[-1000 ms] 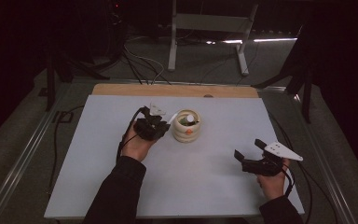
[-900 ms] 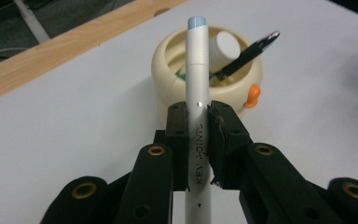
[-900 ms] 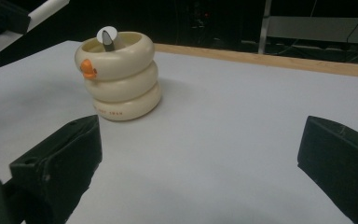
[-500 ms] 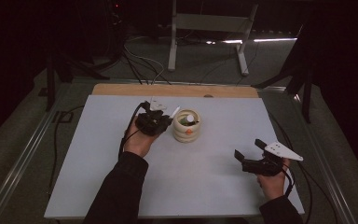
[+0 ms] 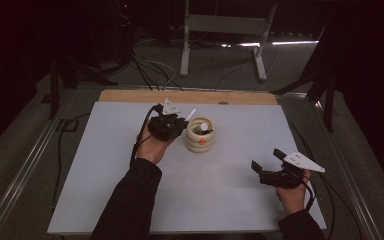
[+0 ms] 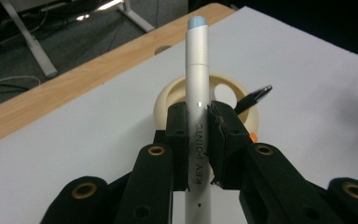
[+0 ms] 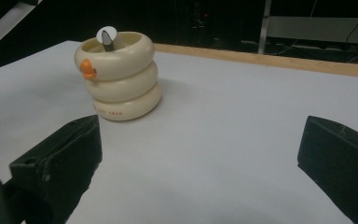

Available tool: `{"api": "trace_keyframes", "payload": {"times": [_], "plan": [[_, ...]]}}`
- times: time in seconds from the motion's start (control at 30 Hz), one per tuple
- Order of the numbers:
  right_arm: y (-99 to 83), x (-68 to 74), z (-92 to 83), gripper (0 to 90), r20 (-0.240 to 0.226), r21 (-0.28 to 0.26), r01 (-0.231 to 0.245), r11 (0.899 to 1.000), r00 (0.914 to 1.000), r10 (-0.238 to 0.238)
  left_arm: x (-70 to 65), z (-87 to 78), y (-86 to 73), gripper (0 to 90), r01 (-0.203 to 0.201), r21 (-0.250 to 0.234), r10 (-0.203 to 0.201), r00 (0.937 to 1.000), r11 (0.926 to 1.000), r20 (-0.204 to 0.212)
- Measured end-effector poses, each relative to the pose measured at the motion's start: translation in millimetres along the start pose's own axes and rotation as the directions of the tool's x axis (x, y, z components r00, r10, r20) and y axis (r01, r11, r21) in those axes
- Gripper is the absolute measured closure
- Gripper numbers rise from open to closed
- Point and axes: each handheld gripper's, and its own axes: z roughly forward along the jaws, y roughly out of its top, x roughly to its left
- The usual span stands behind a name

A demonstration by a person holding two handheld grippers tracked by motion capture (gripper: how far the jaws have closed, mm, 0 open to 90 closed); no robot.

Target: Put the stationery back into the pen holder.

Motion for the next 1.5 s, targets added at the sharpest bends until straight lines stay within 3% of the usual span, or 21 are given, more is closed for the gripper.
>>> {"api": "trace_keyframes", "payload": {"times": [0.47,1.5], "plan": [[0.1,-0.7,-0.1,0.1,0.001,-0.002,0.000,1.000,1.0000,0.000,-0.9,9.9,5.6,79.4,-0.024,-0.038,0.025,0.9995,0.9990,0.018],[0.2,-1.2,0.0,0.1,0.002,-0.005,0.001,1.000,1.0000,-0.001,-5.3,24.8,19.5,79.4,-0.024,-0.116,0.027,0.9994,0.9930,0.023]]}}
